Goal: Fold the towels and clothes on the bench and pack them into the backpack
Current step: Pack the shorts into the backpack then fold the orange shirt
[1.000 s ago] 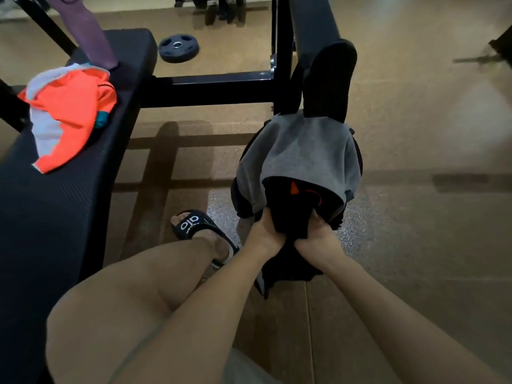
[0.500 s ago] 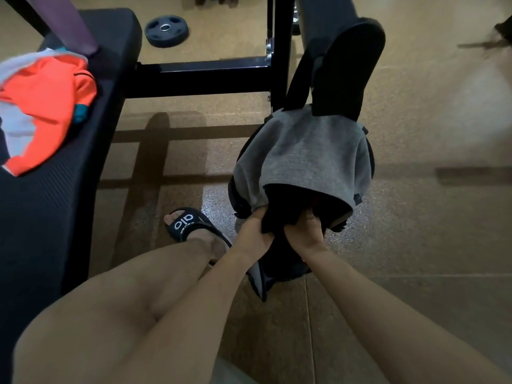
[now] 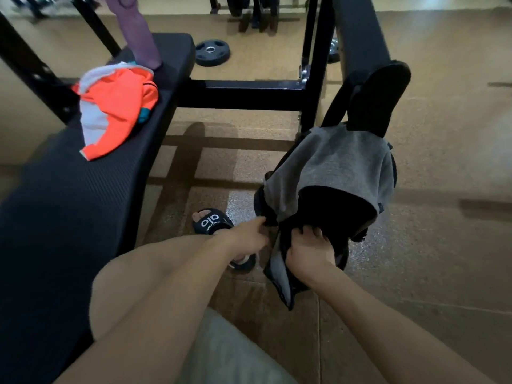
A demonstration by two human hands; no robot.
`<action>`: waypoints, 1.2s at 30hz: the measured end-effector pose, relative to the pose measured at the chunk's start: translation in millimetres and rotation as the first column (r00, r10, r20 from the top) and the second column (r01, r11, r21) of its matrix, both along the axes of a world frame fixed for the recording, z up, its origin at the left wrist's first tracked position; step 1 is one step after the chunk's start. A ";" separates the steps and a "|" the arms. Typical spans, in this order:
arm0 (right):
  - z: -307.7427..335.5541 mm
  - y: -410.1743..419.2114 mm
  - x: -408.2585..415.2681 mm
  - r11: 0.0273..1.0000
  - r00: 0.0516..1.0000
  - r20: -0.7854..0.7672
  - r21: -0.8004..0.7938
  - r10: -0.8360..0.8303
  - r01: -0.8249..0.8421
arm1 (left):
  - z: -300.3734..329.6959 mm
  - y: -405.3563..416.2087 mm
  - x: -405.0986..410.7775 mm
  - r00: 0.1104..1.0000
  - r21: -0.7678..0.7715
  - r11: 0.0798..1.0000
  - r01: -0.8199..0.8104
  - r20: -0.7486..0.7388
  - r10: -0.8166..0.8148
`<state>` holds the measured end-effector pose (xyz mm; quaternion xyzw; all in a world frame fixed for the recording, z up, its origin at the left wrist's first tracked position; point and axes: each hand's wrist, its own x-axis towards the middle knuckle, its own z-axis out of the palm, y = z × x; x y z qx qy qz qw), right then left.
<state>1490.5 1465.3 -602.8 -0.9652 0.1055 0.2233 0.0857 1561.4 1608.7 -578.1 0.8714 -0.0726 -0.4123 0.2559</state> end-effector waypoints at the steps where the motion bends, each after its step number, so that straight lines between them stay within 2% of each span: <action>1: 13.7 9.1 0.1 0.998 0.997 0.045 0.022 0.056 -0.057 | 15.5 9.3 3.9 0.999 0.006 1.000 -0.021 0.043 0.020; 5: 71.8 53.6 24.9 0.959 0.967 0.227 0.230 0.113 -0.166 | 62.9 57.2 29.3 0.947 -0.017 0.991 -0.132 0.292 0.132; 9: 107.0 111.4 79.7 0.860 0.890 0.445 0.411 0.102 -0.304 | 98.2 128.0 53.2 0.829 -0.039 0.960 -0.277 0.496 0.259; 12: 108.9 160.3 135.1 0.795 0.878 0.476 0.510 0.058 -0.329 | 104.7 187.9 69.7 0.768 0.008 0.926 -0.378 0.561 0.309; 14: 104.5 193.7 174.5 0.767 0.887 0.452 0.535 0.092 -0.352 | 98.8 224.3 79.1 0.753 0.017 0.906 -0.424 0.563 0.342; 19: 78.6 273.9 263.7 0.758 0.836 0.421 0.397 0.350 -0.518 | 72.8 288.5 101.1 0.719 0.014 0.854 -0.520 0.547 0.429; 23: 50.9 314.9 299.1 0.752 0.714 0.390 0.079 0.581 -0.655 | 43.8 316.0 109.4 0.687 0.022 0.836 -0.549 0.581 0.436; 25: 40.8 325.4 302.0 0.742 0.645 0.447 -0.065 0.619 -0.667 | 34.6 325.4 112.2 0.662 -0.013 0.835 -0.550 0.602 0.446; 28: 38.1 344.1 295.5 0.742 0.568 0.579 -0.099 0.585 -0.663 | 31.1 335.4 111.1 0.622 -0.122 0.813 -0.570 0.582 0.523; 30: 43.5 358.3 285.2 0.728 0.584 0.569 -0.038 0.578 -0.684 | 33.5 340.1 103.4 0.617 -0.163 0.806 -0.568 0.564 0.549; 33: 54.3 375.2 257.5 0.748 0.730 0.479 0.201 0.489 -0.633 | 41.9 351.3 83.3 0.620 -0.204 0.809 -0.552 0.548 0.561; 34: 56.2 380.7 243.0 0.723 0.750 0.444 0.274 0.490 -0.634 | 45.4 356.9 73.7 0.625 -0.210 0.813 -0.544 0.545 0.559; 36: 59.3 391.1 207.6 0.620 0.732 0.388 0.391 0.560 -0.681 | 51.4 369.0 49.3 0.654 -0.187 0.834 -0.518 0.541 0.528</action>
